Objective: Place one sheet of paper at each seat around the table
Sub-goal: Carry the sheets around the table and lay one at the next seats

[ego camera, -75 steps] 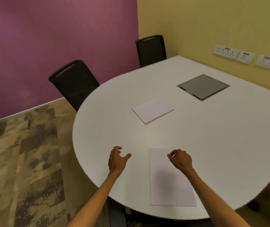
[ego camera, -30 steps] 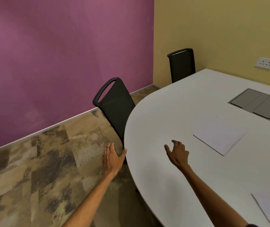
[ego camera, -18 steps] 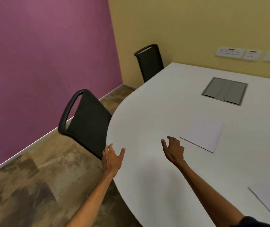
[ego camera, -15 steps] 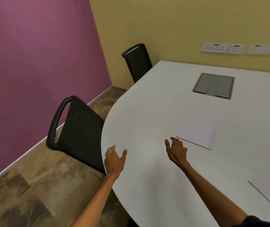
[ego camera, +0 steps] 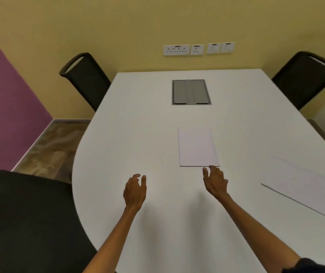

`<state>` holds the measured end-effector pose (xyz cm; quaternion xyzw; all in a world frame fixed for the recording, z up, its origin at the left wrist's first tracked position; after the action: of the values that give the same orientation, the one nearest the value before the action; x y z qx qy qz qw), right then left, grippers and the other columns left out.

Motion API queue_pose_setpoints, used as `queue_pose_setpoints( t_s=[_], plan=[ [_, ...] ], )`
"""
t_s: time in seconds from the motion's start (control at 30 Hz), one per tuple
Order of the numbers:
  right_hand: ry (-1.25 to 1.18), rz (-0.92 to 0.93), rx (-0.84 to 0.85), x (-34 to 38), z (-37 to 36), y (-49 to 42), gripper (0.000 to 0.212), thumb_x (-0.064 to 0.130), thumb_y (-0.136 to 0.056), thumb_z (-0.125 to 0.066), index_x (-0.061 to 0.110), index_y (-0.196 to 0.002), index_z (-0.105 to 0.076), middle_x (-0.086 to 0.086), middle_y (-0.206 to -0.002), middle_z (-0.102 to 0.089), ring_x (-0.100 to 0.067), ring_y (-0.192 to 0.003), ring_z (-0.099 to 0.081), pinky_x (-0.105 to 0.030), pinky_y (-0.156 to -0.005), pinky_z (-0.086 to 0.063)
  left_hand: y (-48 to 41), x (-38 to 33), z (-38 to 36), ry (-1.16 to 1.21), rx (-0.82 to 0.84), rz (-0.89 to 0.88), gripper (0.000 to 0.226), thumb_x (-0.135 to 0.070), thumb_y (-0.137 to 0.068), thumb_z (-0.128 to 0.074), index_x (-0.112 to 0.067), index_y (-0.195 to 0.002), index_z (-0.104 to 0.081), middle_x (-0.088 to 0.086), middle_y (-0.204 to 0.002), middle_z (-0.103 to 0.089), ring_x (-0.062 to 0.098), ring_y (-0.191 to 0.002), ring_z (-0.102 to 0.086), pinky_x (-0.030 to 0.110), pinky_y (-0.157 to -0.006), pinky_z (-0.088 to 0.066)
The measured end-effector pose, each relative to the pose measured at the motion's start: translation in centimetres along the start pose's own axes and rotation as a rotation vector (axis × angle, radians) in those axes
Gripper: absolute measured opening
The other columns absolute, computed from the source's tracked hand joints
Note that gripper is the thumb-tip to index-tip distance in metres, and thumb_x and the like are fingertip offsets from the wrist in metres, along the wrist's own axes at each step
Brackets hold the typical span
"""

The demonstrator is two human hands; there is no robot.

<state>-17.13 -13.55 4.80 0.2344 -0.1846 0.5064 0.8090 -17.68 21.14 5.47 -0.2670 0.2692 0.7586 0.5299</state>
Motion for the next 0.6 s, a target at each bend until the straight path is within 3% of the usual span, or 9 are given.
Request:
queue_pose_setpoints(
  t_s=[0.33,0.6],
  plan=[
    [-0.082,-0.149,-0.103,-2.8,3.4,-5.2,0.045,0.035,-0.102,-0.039,0.011,-0.14,-0.042,-0.01,-0.141,-0.052,-0.03,-0.134,-0.042,-0.048,-0.107,-0.032,-5.6,-6.0,-8.0,0.066,0.182,-0.036,0.041,-0.039,-0.103,-0.037,-0.015,-0.126,-0.06,0.007,-0.123,-0.066,0.026,-0.113,-0.062,0.038,-0.095,-0.047],
    [-0.074,-0.156,-0.072,-3.2,2.7,-12.5,0.042,0.03,-0.101,-0.043,0.013,-0.139,-0.045,-0.01,-0.14,-0.053,-0.028,-0.133,-0.043,-0.045,-0.108,-0.035,-11.1,-8.3,-14.6,0.111,0.302,0.078,0.049,-0.04,-0.103,-0.037,-0.011,-0.141,-0.046,0.013,-0.133,-0.06,0.03,-0.126,-0.054,0.041,-0.107,-0.041]
  ],
)
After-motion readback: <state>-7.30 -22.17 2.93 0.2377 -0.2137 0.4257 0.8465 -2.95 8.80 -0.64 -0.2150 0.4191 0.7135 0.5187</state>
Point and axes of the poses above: each hand's wrist, its own y-axis away from the middle knuckle, its own z-axis out of the back of the hand, x = y × z, the point moved 9 cm from there along -y, towards the middle knuckle
